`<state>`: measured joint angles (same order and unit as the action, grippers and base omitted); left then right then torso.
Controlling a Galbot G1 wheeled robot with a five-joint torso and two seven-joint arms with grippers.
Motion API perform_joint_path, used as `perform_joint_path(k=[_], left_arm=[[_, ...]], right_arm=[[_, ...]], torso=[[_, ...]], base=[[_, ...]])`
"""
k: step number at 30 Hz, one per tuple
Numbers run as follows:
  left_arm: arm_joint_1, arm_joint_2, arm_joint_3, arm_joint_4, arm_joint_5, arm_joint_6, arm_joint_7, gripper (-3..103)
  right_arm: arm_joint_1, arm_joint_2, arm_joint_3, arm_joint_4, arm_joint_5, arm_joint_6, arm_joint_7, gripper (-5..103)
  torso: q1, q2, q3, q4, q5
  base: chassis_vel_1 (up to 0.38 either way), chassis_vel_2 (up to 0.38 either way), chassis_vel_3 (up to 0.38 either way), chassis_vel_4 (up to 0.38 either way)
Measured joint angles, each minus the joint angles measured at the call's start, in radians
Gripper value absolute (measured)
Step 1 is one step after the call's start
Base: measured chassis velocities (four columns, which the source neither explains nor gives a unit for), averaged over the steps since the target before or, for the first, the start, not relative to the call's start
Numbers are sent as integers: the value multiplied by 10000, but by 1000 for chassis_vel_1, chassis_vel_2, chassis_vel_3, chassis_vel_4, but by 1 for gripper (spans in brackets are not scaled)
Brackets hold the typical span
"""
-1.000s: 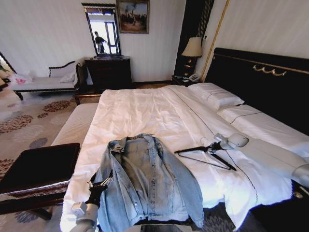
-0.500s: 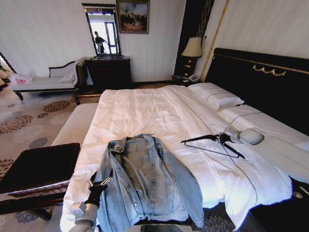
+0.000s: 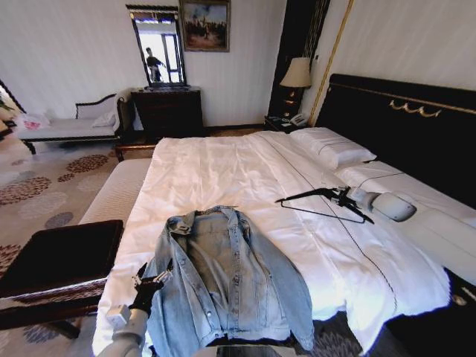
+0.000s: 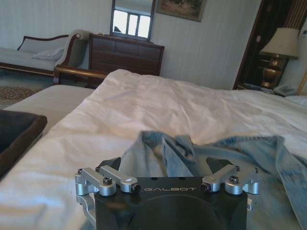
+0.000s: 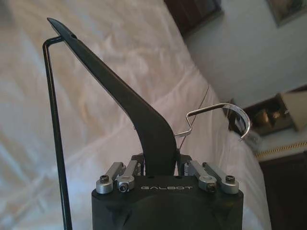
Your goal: Pick up the clothes from the bed and hang them on the clothes hanger.
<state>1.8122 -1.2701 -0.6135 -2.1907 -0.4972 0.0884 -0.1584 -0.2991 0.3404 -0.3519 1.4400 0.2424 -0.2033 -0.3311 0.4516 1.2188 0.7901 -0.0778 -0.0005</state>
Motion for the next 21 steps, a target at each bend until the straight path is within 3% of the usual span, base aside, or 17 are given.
perform_joint_path(k=[1,4,12,15,16,18,21], left_arm=[[0,0,0,0,0,0,0,100],[-878,476,-222,24,-820,728,-384,100],[-2151,1517,-152,411,-1642,1265,-869,100],[-2378,1620,-37,460,-1755,1349,-997,100],[-3185,2039,402,620,-2284,1672,-1415,100],[-3580,2268,635,757,-2510,1808,-1544,100],[-5064,3152,1468,1426,-3335,2166,-1826,100]], right_arm=[[0,0,0,0,0,0,0,33],[-685,116,729,764,11,-144,105,33],[-1631,503,1621,1905,-146,-291,284,33],[-1656,578,1644,1995,-142,-328,296,33],[-1626,784,1548,2177,-143,-417,326,33],[-1584,859,1457,2218,-144,-432,329,33],[-1439,1013,1253,2214,-146,-433,331,33]], torso=[[0,0,0,0,0],[1,0,0,-6,3],[0,0,1,-2,1],[0,0,0,-2,1],[0,0,1,0,1],[1,-1,2,-1,3],[2,-1,2,-6,3]], base=[[0,0,0,0],[0,0,0,0],[0,0,0,0],[0,0,0,0],[0,0,0,0],[0,0,0,0],[0,0,0,0]])
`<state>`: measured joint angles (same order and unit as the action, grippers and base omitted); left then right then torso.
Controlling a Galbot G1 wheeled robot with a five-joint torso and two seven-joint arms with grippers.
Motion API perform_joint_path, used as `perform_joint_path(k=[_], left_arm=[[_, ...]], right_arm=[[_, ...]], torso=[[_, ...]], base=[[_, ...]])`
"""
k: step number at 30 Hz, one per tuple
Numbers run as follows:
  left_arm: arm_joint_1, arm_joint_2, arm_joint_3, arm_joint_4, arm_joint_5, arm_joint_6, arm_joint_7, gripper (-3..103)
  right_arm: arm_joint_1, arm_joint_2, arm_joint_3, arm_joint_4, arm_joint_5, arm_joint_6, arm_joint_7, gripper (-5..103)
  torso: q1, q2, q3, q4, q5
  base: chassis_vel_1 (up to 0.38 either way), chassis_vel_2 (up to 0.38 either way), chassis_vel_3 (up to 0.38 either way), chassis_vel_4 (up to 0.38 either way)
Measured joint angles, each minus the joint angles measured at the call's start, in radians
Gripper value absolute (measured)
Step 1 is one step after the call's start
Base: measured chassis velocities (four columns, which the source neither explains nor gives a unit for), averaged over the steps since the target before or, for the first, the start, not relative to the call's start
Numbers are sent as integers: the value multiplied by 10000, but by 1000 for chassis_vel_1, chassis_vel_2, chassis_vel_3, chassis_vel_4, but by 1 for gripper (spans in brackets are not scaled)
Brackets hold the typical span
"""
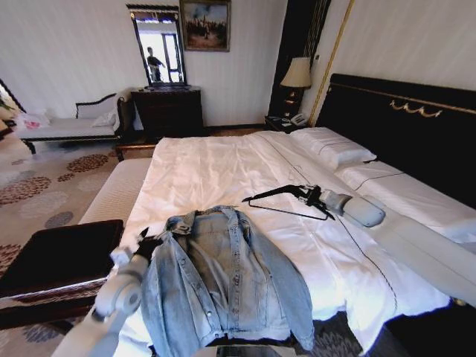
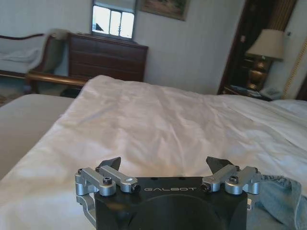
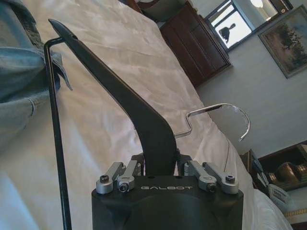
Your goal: Pick up the clothes from the bed and hang them on the clothes hanger.
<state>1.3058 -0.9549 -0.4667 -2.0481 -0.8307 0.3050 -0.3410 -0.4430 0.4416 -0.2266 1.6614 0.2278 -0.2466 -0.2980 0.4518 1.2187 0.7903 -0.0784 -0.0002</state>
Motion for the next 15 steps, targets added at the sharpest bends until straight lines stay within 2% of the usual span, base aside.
perform_joint_path(k=[3,6,7,8,12,13,15], left_arm=[[-681,343,403,315,-454,104,-135,100],[-1966,566,1342,993,-1479,411,-669,100],[-2593,437,1950,1331,-2050,822,-1054,100],[-2593,437,1950,1331,-2050,822,-1054,100],[-3633,308,3262,2053,-2397,2184,-1685,100],[-3633,308,3262,2053,-2397,2184,-1685,100],[-4078,301,3703,2363,-2542,2571,-1884,103]], right_arm=[[103,79,-110,-58,0,8,-2,33],[232,247,-288,-170,-23,29,-8,33],[174,257,-287,-189,-32,35,-3,33],[174,257,-287,-189,-32,35,-3,33],[86,258,-257,-240,-43,35,12,33],[86,258,-257,-240,-43,35,12,33],[82,261,-252,-245,-38,29,13,33]], torso=[[0,0,0,-3,0],[0,0,1,10,3],[1,0,0,8,-1],[1,0,0,8,-1],[1,0,0,0,2],[1,0,0,0,2],[0,0,-1,2,3]], base=[[0,0,0,0],[0,0,0,0],[0,0,0,0],[0,0,0,0],[0,0,0,0],[0,0,0,0],[0,0,0,0]])
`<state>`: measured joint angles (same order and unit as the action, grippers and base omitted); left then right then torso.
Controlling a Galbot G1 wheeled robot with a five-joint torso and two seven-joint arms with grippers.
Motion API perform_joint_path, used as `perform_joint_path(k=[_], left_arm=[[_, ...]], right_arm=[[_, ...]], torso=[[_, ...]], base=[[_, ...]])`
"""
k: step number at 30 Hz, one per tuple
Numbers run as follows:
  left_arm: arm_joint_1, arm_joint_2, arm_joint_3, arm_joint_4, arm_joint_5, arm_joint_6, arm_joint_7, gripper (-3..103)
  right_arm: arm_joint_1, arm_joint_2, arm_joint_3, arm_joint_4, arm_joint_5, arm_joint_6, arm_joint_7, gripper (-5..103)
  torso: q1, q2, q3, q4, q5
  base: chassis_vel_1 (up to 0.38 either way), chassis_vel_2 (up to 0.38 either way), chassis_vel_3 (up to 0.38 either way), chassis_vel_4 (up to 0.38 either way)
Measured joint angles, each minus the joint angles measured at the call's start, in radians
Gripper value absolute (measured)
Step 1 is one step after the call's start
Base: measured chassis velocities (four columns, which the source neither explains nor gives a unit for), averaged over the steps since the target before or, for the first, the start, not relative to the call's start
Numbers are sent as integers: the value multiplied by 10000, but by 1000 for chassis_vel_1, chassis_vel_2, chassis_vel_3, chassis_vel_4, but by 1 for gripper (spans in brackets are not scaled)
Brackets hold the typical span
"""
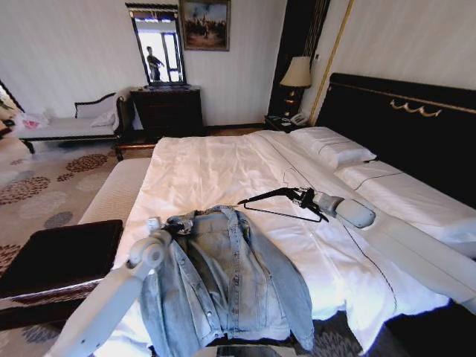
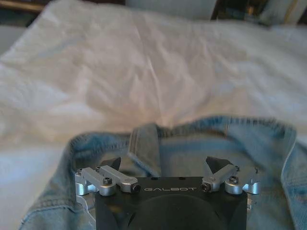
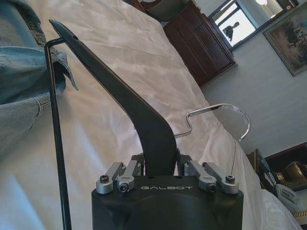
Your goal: Pick up the clothes from the bed and hang them on the clothes hanger.
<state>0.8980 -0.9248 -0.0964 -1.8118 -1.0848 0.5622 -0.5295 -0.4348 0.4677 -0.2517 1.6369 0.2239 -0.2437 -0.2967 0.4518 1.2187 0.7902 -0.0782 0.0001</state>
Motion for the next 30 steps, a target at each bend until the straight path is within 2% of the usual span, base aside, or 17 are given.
perform_joint_path(k=[2,6,9,14,17,18,19,20,23,24,29,30], left_arm=[[-336,-35,225,210,-276,334,-339,100],[-327,-128,8,141,-632,542,-714,98],[-190,-176,-183,110,-811,584,-767,98],[-206,-418,-316,690,-955,580,-537,96],[-451,-717,-267,1257,-856,538,-292,80],[-451,-717,-267,1257,-856,538,-292,80],[-549,-810,-234,1421,-800,507,-234,74],[-639,-871,-200,1537,-762,468,-169,74],[-849,-953,-110,1738,-712,423,-94,64],[-959,-992,-45,1855,-683,409,-82,69],[-1341,-1110,138,2364,-591,396,-94,74],[-1356,-1110,147,2414,-589,405,-102,68]], right_arm=[[0,24,4,-6,0,-24,0,33],[-103,59,67,-9,-19,-71,1,33],[-182,62,108,-30,-28,-75,1,33],[-149,111,93,-105,-20,-66,-8,33],[-80,103,62,12,78,-76,-25,33],[-80,103,62,12,78,-76,-25,33],[-58,73,60,75,118,-91,-34,33],[-35,59,58,125,164,-113,-40,33],[22,38,51,209,251,-153,-53,33],[45,33,48,242,288,-169,-58,33],[63,3,47,393,465,-249,-59,33],[43,-5,53,424,505,-266,-57,33]], torso=[[0,0,0,0,-1],[2,-1,1,4,0],[0,0,0,4,2],[-3,0,0,3,-1],[-1,-1,0,3,-1],[-1,-1,0,3,-1],[0,0,0,1,-2],[-1,0,0,0,-2],[-2,0,-1,-1,0],[-2,0,-1,0,-1],[-1,0,0,1,-1],[0,0,0,1,0]], base=[[0,0,0,0],[0,0,0,0],[0,0,0,0],[0,0,0,0],[0,0,0,0],[0,0,0,0],[0,0,0,0],[0,0,0,0],[0,0,0,0],[0,0,0,0],[0,0,0,0],[0,0,0,0]])
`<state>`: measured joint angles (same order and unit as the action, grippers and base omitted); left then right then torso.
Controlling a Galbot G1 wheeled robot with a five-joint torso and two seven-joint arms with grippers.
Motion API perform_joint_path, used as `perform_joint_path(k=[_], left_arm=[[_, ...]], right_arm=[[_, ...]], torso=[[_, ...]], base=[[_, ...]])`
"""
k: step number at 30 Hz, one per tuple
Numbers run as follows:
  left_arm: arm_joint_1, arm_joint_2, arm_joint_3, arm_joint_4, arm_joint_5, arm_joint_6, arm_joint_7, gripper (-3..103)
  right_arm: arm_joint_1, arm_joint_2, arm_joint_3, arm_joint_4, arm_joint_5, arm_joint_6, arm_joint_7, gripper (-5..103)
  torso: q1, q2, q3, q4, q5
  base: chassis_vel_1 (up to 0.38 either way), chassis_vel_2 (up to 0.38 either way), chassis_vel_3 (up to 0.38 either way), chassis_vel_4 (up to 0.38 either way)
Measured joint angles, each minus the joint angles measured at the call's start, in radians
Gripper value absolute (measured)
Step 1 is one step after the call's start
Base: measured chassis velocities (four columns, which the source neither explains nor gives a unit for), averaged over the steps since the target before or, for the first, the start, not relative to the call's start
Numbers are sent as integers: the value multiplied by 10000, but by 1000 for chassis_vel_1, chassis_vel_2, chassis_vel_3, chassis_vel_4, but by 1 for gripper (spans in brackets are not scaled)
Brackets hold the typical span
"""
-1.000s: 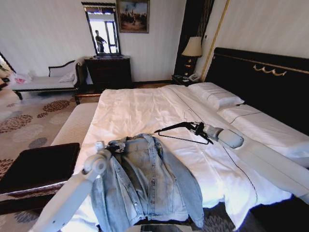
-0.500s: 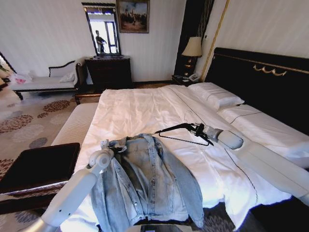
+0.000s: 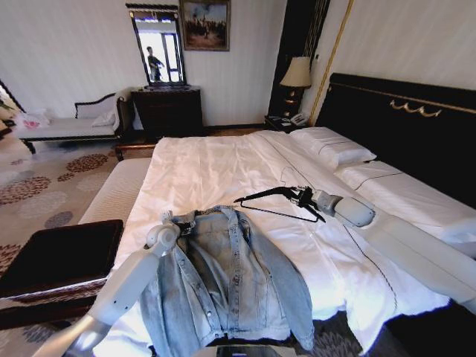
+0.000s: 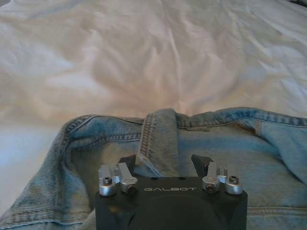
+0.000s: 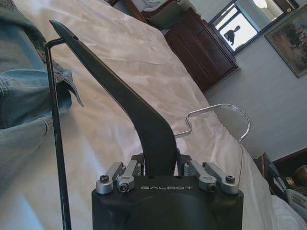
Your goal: Pick up the clothes from the bed and hang them on the clothes hanger.
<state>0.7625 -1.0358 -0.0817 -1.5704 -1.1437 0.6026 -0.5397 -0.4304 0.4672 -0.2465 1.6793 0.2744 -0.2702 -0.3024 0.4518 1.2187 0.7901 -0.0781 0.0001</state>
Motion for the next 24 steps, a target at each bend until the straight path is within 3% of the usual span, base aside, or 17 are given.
perform_joint_path(k=[1,3,7,12,13,14,17,24], left_arm=[[-3,3,15,41,17,7,3,62],[-3,4,26,78,49,7,27,62],[18,-23,8,114,130,-99,187,41],[54,1,-34,67,140,-161,277,30],[75,10,-70,49,110,-174,303,19],[75,10,-70,49,110,-174,303,19],[107,-7,-180,44,86,-188,315,3],[517,148,-655,-476,-90,-206,317,2]], right_arm=[[-25,-9,15,19,26,-11,4,33],[-45,-12,33,24,52,-15,8,33],[-80,8,55,26,71,-21,23,33],[-120,23,55,73,100,-30,29,33],[-141,33,26,116,96,-35,34,33],[-141,33,26,116,96,-35,34,33],[-179,69,-55,190,44,-38,40,33],[-108,279,-323,292,-95,-82,47,33]], torso=[[0,0,1,0,0],[0,0,0,1,0],[-2,1,0,0,-1],[0,1,0,1,-1],[0,0,0,0,-1],[0,0,0,0,-1],[-1,1,0,0,-1],[-1,1,0,-3,-2]], base=[[0,0,0,0],[0,0,0,0],[0,0,0,0],[0,0,0,0],[0,0,0,0],[0,0,0,0],[0,0,0,0],[0,0,0,0]])
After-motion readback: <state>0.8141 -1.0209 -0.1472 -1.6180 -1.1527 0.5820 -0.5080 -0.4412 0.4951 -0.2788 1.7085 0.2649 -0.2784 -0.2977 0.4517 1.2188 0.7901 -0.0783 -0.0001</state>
